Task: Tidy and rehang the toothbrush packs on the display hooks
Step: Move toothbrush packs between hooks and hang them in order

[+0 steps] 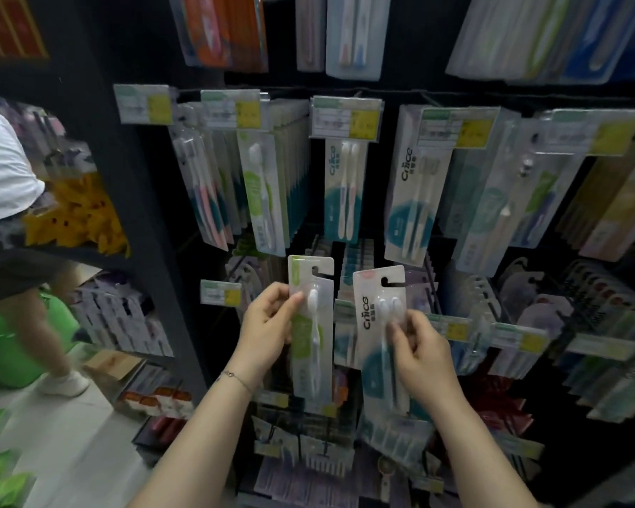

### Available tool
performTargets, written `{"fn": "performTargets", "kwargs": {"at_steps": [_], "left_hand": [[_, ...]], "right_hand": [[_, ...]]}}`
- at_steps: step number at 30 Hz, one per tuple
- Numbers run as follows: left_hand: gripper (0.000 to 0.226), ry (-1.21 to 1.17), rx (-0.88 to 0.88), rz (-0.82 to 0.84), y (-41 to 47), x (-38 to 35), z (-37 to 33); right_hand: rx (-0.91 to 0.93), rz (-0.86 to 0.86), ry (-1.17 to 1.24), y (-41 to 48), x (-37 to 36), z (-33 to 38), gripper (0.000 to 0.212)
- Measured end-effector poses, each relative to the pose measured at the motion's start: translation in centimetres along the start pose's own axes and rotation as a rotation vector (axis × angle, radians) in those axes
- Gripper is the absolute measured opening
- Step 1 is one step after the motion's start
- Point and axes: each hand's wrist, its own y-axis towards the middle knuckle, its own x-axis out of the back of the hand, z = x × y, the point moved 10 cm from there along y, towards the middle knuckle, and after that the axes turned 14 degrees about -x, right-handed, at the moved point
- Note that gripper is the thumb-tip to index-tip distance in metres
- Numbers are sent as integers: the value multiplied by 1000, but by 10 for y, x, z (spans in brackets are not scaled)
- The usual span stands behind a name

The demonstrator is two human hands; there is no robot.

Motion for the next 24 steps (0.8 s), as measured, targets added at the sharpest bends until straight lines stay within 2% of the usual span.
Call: {"fn": "performTargets", "kwargs": {"at_steps": [4, 10, 20, 24], "left_hand": [[21, -21, -29, 15, 19, -11, -13], [25, -7, -89, 69, 47, -45, -31], [20, 58, -171, 90, 75, -125, -63], [35, 70, -185, 121, 78, -168, -66]], "right_hand": [[11, -71, -32, 3, 17, 7, 10], [18, -135, -5, 10, 46, 15, 6], [8, -289, 27, 33, 124, 15, 9], [-51, -303, 52, 39, 166, -8, 6]]}}
